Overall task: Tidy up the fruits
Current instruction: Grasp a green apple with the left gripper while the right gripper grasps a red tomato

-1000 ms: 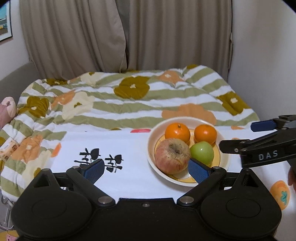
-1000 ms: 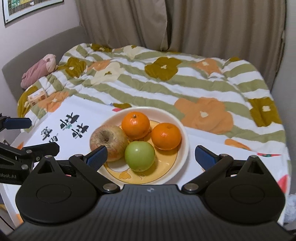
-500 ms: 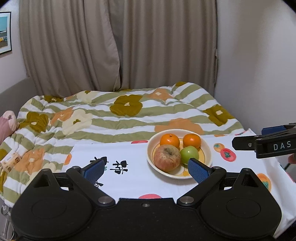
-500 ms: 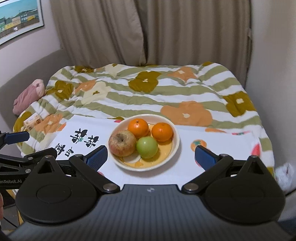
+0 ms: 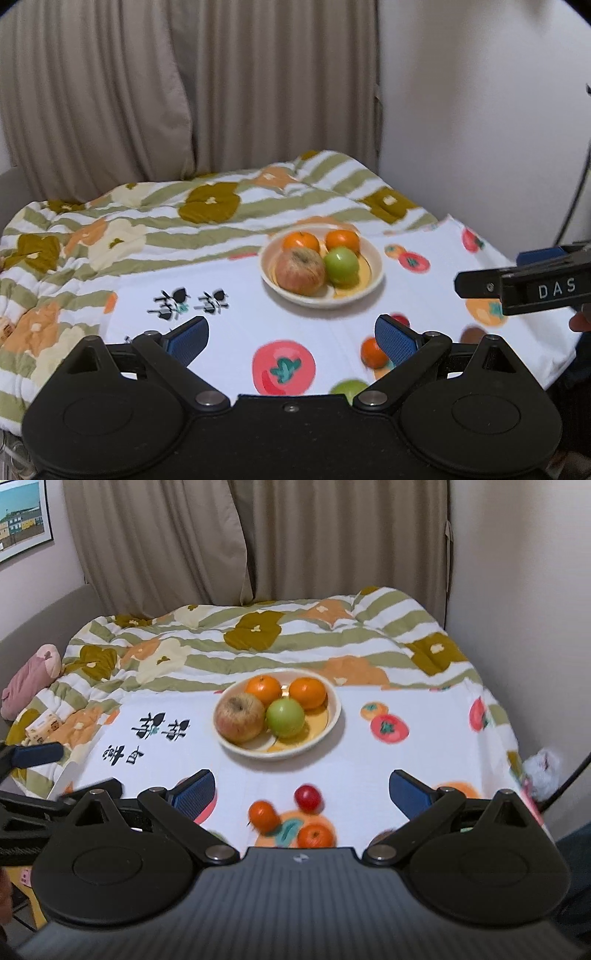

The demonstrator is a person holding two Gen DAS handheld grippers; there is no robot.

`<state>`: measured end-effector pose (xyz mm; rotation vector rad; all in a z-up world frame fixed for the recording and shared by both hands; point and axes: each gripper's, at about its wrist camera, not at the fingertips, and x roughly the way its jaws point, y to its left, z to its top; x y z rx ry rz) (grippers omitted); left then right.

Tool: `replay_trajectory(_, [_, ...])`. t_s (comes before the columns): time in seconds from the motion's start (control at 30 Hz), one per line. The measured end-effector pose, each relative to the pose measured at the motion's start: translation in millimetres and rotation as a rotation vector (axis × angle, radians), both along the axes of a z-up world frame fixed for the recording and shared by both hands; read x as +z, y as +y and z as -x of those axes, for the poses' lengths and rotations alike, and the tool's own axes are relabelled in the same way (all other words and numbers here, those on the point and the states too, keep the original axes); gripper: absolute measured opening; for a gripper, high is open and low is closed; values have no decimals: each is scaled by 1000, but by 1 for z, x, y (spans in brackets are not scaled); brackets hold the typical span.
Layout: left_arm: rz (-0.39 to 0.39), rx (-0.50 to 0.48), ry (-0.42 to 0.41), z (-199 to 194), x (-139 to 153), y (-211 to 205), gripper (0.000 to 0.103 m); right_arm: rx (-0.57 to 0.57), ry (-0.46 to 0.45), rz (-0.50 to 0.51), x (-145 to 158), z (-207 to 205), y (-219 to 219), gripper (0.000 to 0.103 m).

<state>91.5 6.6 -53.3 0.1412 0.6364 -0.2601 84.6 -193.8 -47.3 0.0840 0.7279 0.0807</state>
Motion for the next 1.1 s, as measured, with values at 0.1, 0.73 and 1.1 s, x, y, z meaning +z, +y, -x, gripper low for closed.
replay_trajectory(0.1, [-19, -45, 20, 2, -15, -4, 99, -10, 18, -11, -15, 7, 3, 103])
replay_trajectory(0.73, [-116, -258, 126, -16, -109, -39, 77, -51, 149, -78, -107, 0, 9, 93])
replay_trajectory(1.1, [-105, -266, 178, -24, -124, -43, 60, -52, 176, -94, -123, -8, 13, 78])
